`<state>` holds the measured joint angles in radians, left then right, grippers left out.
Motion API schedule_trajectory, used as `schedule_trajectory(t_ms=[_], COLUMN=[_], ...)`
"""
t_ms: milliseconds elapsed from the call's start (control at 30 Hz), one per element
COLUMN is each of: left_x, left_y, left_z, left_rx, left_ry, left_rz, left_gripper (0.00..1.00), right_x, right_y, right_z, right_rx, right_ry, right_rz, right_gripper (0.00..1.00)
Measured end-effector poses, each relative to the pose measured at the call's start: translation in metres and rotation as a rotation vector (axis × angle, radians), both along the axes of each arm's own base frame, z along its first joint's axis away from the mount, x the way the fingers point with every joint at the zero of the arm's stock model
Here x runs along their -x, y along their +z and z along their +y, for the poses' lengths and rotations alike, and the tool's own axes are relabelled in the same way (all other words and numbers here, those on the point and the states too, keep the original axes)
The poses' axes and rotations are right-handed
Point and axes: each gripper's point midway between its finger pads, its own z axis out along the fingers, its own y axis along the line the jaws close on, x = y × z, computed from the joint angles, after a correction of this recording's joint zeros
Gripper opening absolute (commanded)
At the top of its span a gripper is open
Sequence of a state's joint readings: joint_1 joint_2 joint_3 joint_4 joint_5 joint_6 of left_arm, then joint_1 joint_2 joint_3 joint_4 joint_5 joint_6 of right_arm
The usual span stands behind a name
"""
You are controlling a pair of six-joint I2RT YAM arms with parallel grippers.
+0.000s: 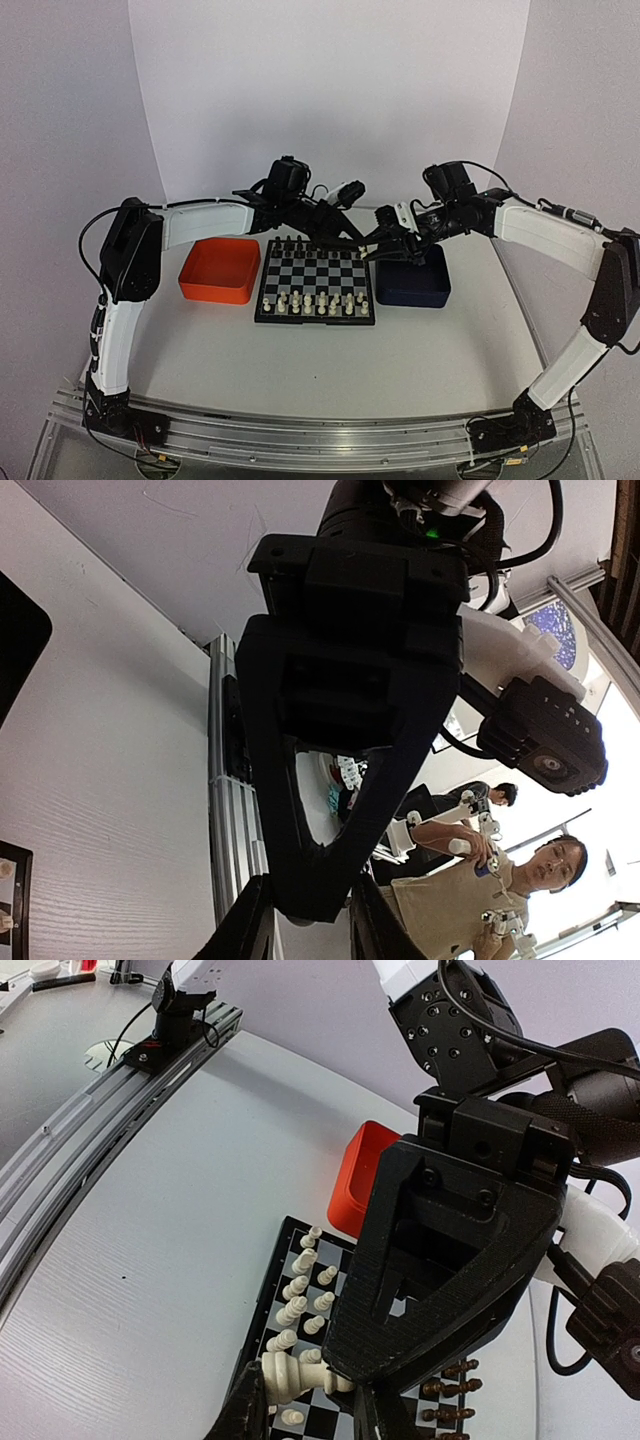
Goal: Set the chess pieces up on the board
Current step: Place the chess piece on the chessboard.
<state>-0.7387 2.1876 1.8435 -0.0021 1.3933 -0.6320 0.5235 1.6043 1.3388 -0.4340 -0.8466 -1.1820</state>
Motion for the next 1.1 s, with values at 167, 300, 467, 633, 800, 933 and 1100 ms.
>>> schedule_trajectory(t_ms=[167, 300, 467, 633, 800, 933, 1100], left_x=[0.000, 0.000, -0.001, -0.002, -0.002, -0.003, -0.002], left_y=[-0.001, -0.002, -0.002, -0.003, -0.005, -0.005, -0.004], left_z=[0.000, 0.000, 0.000, 0.001, 0.001, 0.001, 0.003], left_rx=[-0.005, -0.008, -0.009, -0.009, -0.004, -0.003, -0.004], left_ry=[0.000, 0.001, 0.005, 0.012, 0.011, 0.013, 0.020], left_rz=[0.004, 0.008, 0.007, 0.002, -0.008, -0.011, -0.011], left_gripper=[0.28, 0.30, 0.31, 0.34, 0.38, 0.40, 0.37], right_x=[0.000, -0.001, -0.002, -0.005, -0.009, -0.015, -0.019], right_y=[-0.001, -0.003, -0.004, -0.005, -0.006, -0.005, -0.002], right_z=[0.001, 0.002, 0.002, 0.002, 0.002, 0.002, 0.001], right_rx=[0.008, 0.017, 0.027, 0.037, 0.046, 0.048, 0.042], right_ry=[-0.004, -0.010, -0.020, -0.033, -0.053, -0.079, -0.101], right_rz=[-0.004, -0.009, -0.018, -0.030, -0.042, -0.057, -0.075], right_gripper=[0.19, 0.20, 0.20, 0.20, 0.20, 0.20, 0.20])
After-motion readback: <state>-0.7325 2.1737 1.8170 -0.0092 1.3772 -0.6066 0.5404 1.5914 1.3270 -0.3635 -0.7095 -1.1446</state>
